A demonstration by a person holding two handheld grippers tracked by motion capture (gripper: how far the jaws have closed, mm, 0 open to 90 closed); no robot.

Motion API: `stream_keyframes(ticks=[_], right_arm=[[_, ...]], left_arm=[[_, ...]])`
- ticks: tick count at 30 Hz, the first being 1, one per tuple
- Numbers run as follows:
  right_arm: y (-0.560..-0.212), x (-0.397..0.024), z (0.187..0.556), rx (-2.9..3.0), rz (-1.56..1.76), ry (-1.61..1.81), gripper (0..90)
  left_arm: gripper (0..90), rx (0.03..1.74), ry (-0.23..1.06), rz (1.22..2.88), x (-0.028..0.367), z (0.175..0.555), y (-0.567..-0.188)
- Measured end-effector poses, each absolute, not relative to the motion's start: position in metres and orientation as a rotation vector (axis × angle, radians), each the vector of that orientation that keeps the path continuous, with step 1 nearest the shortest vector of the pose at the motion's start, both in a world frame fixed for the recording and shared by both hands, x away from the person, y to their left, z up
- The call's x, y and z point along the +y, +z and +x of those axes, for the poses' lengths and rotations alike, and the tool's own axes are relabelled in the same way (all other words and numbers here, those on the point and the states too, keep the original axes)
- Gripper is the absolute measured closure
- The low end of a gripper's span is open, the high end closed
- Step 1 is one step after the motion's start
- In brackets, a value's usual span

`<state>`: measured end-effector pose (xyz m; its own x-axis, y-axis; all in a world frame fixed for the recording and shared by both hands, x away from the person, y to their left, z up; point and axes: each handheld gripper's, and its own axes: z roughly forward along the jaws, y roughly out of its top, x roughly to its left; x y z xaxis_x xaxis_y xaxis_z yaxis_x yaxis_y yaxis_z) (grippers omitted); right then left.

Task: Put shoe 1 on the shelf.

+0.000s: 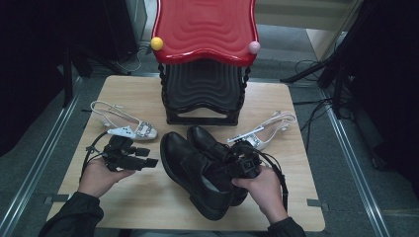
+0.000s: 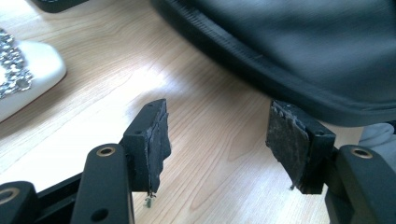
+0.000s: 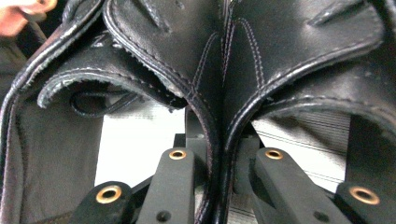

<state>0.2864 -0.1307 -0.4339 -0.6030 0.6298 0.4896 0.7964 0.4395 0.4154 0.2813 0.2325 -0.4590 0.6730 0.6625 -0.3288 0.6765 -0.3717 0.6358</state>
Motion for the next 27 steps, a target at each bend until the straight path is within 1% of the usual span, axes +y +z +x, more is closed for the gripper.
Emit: stream_keyframes(ticks=[5,13,20,27], right_arm=[[-0.421,-0.137,0.287,-2.412,-1.233,-0.974,83.1],[-0.389,-0.145,0.292,-2.364,-1.232,-1.112,83.1],[-0.365,-0.143,0.316,-2.333,-1.272,-1.198,83.0],[-0.348,-0.137,0.354,-2.312,-1.444,-1.299,82.9]], left_arm=[[39.3,1.042,-0.014,2.096,0.237,0.278,-0.459],[39.3,1.045,-0.018,2.092,0.237,0.276,-0.459],[39.3,1.031,-0.021,2.094,0.234,0.277,-0.46],[39.3,1.022,-0.035,2.097,0.231,0.278,-0.461]])
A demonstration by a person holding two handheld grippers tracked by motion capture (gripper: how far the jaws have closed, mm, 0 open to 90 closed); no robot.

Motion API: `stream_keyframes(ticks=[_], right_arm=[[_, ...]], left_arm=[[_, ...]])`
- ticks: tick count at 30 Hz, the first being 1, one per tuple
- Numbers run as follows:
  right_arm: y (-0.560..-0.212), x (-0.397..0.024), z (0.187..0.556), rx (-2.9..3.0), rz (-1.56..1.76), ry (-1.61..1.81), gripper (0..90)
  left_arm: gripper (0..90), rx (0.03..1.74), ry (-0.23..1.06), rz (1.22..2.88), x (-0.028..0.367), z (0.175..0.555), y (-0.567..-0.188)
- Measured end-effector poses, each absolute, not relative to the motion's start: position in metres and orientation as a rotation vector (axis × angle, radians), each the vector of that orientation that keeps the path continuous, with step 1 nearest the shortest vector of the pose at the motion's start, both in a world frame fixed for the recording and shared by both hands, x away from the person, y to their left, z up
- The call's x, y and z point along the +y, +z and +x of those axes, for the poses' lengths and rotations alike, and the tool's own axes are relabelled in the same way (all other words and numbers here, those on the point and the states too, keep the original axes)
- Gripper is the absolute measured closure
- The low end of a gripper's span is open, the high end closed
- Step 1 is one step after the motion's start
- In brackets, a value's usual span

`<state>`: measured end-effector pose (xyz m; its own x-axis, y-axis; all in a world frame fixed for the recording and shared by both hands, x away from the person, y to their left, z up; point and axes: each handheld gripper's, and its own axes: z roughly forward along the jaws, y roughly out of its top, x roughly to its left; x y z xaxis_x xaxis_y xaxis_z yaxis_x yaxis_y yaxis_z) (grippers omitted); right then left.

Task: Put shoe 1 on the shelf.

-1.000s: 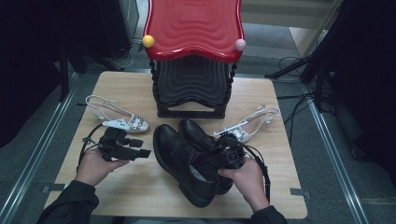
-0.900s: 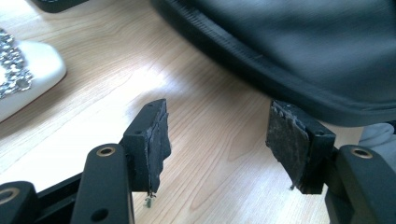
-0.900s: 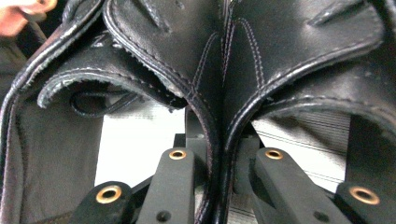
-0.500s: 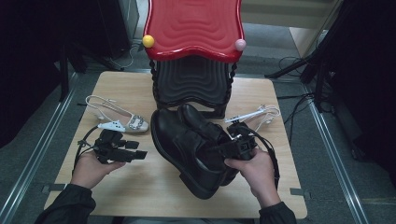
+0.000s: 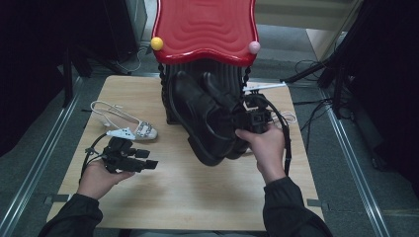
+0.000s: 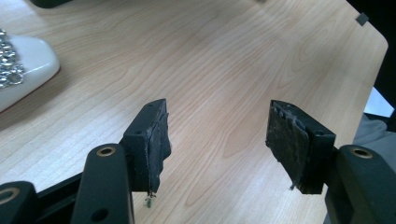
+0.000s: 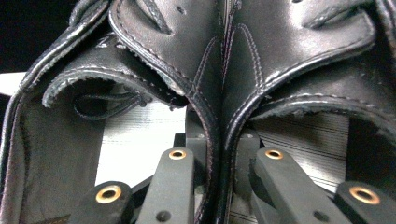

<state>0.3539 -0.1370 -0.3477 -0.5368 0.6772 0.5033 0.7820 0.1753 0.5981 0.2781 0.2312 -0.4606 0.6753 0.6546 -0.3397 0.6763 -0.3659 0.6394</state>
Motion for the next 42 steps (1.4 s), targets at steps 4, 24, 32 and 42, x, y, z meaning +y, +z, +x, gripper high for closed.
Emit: stream_keyframes(ticks=[4,24,32,42], right_arm=[[-0.345,-0.129,0.369,-2.332,-1.534,-1.358,82.9],[-0.378,-0.082,0.417,-2.253,-1.942,-1.496,82.7],[-0.381,-0.064,0.424,-2.241,-2.044,-1.52,82.5],[-0.382,-0.046,0.432,-2.202,-2.155,-1.507,79.9]], left_arm=[[39.3,1.011,-0.038,2.101,0.231,0.28,-0.46],[39.4,0.972,-0.093,2.082,0.226,0.281,-0.459],[39.5,0.95,-0.103,2.072,0.222,0.279,-0.457],[39.7,0.934,-0.109,2.087,0.219,0.279,-0.457]])
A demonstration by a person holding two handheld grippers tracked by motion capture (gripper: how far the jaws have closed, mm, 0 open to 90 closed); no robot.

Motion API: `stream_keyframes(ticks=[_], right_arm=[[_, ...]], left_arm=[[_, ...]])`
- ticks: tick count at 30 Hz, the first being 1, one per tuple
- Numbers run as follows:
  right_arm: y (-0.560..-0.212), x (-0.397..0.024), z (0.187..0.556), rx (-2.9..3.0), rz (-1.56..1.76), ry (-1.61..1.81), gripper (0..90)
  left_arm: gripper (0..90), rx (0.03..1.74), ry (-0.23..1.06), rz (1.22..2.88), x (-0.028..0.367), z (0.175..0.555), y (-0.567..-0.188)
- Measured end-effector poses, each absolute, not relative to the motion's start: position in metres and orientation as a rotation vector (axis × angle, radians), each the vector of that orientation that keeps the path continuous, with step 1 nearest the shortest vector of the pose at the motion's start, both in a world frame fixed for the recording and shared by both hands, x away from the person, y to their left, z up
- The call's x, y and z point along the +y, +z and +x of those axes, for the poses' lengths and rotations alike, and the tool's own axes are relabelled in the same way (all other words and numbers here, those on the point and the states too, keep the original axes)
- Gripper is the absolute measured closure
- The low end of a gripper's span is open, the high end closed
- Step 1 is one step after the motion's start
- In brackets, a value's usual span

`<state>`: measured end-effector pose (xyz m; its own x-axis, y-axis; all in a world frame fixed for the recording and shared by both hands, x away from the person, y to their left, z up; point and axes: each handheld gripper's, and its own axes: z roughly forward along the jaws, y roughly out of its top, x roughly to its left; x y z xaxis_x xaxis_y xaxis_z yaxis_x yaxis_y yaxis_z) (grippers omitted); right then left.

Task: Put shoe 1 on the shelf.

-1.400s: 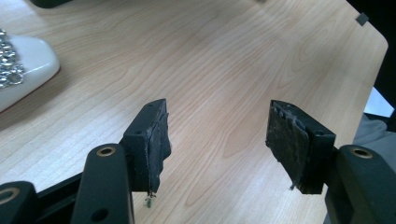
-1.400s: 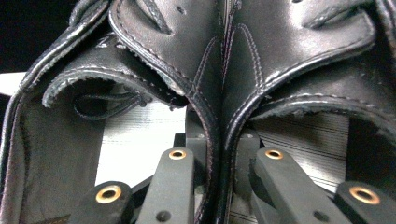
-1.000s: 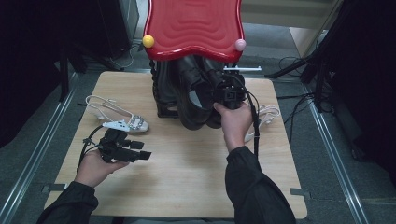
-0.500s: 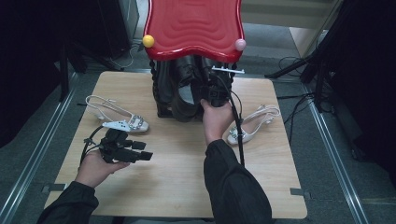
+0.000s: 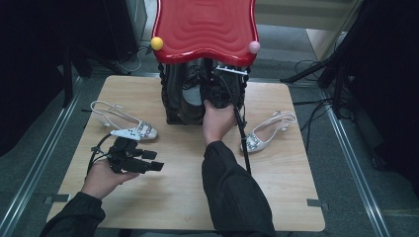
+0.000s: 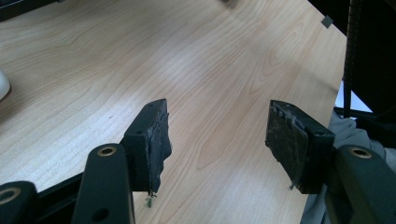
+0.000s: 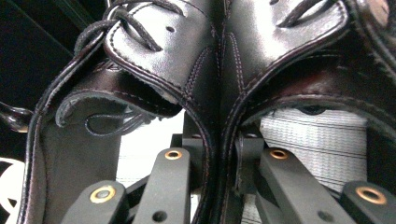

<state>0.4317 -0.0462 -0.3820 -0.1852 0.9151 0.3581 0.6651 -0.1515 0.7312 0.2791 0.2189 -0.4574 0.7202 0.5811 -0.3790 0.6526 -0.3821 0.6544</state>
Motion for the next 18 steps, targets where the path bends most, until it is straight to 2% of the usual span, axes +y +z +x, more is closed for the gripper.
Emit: stream_keyframes(ticks=[9,14,18], right_arm=[[-0.385,-0.038,0.432,1.874,1.777,1.23,72.8],[-0.383,-0.044,0.436,1.963,1.727,1.252,65.8],[-0.384,-0.051,0.435,1.981,1.706,1.312,64.6]], left_arm=[[39.8,0.928,-0.109,2.092,0.216,0.279,-0.457],[39.9,0.924,-0.109,2.087,0.216,0.279,-0.457],[40.0,0.924,-0.106,2.093,0.215,0.279,-0.456]])
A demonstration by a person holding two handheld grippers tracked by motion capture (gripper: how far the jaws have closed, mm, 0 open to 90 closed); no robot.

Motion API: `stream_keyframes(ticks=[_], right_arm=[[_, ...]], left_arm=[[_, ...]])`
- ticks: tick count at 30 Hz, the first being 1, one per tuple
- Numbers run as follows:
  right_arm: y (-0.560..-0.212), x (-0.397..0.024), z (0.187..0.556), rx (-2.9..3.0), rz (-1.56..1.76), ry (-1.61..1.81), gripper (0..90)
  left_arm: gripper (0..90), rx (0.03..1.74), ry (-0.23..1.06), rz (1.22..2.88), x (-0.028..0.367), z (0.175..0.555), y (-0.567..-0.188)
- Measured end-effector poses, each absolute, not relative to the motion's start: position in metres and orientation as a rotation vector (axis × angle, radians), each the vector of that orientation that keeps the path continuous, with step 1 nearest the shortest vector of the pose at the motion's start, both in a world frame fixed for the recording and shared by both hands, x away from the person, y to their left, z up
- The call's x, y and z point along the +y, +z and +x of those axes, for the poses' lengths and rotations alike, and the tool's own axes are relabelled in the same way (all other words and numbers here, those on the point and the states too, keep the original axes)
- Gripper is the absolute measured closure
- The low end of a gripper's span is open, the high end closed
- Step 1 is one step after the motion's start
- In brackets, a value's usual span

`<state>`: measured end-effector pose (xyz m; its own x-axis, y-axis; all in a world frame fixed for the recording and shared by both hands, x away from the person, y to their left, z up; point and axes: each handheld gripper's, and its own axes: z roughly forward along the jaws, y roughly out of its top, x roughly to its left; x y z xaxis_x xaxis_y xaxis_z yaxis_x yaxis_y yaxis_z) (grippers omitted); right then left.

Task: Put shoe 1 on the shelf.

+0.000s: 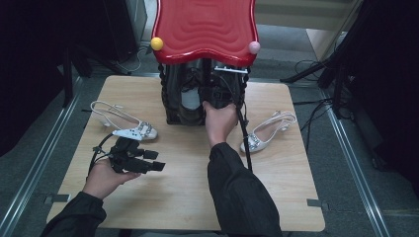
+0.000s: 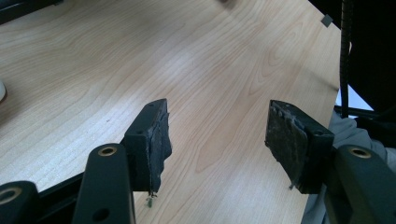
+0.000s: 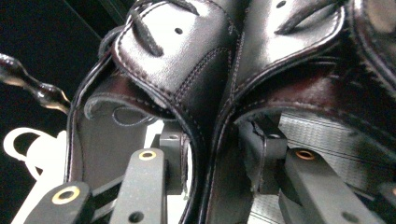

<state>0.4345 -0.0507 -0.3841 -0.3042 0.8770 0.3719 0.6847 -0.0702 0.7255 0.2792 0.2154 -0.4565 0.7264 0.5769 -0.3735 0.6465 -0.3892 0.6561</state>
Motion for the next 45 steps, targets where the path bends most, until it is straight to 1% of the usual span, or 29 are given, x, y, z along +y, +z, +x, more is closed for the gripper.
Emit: stream_keyframes(ticks=[2,5,6,12,16,18,19,20,21,22,23,25,27,33,41,45], right_arm=[[-0.384,-0.051,0.433,1.987,1.686,1.306,64.4],[-0.382,-0.053,0.428,1.991,1.652,1.333,61.8],[-0.38,-0.055,0.424,1.993,1.588,1.335,61.8],[-0.374,-0.064,0.412,2.023,1.541,1.347,61.3],[-0.373,-0.071,0.402,2.068,1.511,1.363,60.5],[-0.37,-0.076,0.393,2.094,1.458,1.384,60.0],[-0.37,-0.076,0.393,2.094,1.458,1.384,60.0],[-0.369,-0.079,0.39,2.125,1.439,1.403,59.1],[-0.369,-0.079,0.39,2.125,1.439,1.403,59.1],[-0.367,-0.083,0.387,2.16,1.415,1.422,58.9],[-0.367,-0.083,0.387,2.16,1.415,1.422,58.9],[-0.364,-0.087,0.382,2.175,1.381,1.441,58.5],[-0.363,-0.093,0.377,2.183,1.351,1.466,58.5],[-0.362,-0.105,0.365,2.247,1.25,1.462,58.7],[-0.371,-0.113,0.351,2.345,1.211,1.433,56.9],[-0.376,-0.116,0.348,2.37,1.203,1.458,56.9]], left_arm=[[40.0,0.926,-0.104,2.091,0.216,0.279,-0.456],[40.0,0.932,-0.098,2.091,0.216,0.279,-0.455],[40.0,0.93,-0.099,2.09,0.216,0.279,-0.455],[39.9,0.927,-0.086,2.095,0.213,0.278,-0.449],[41.1,0.92,-0.105,2.085,0.21,0.279,-0.439],[47.5,0.902,-0.089,2.088,0.208,0.279,-0.431],[47.5,0.895,-0.084,2.087,0.207,0.279,-0.427],[51.7,0.88,-0.086,2.082,0.206,0.281,-0.422],[51.7,0.877,-0.092,2.071,0.205,0.282,-0.418],[55.2,0.874,-0.082,2.072,0.204,0.285,-0.413],[55.2,0.873,-0.077,2.078,0.203,0.287,-0.41],[58.6,0.861,-0.053,2.089,0.201,0.294,-0.397],[66.2,0.842,-0.036,2.086,0.2,0.301,-0.384],[76.9,0.802,-0.001,2.085,0.195,0.324,-0.344],[87.4,0.763,0.029,2.093,0.183,0.354,-0.308],[89.4,0.74,0.056,2.112,0.176,0.365,-0.291]])
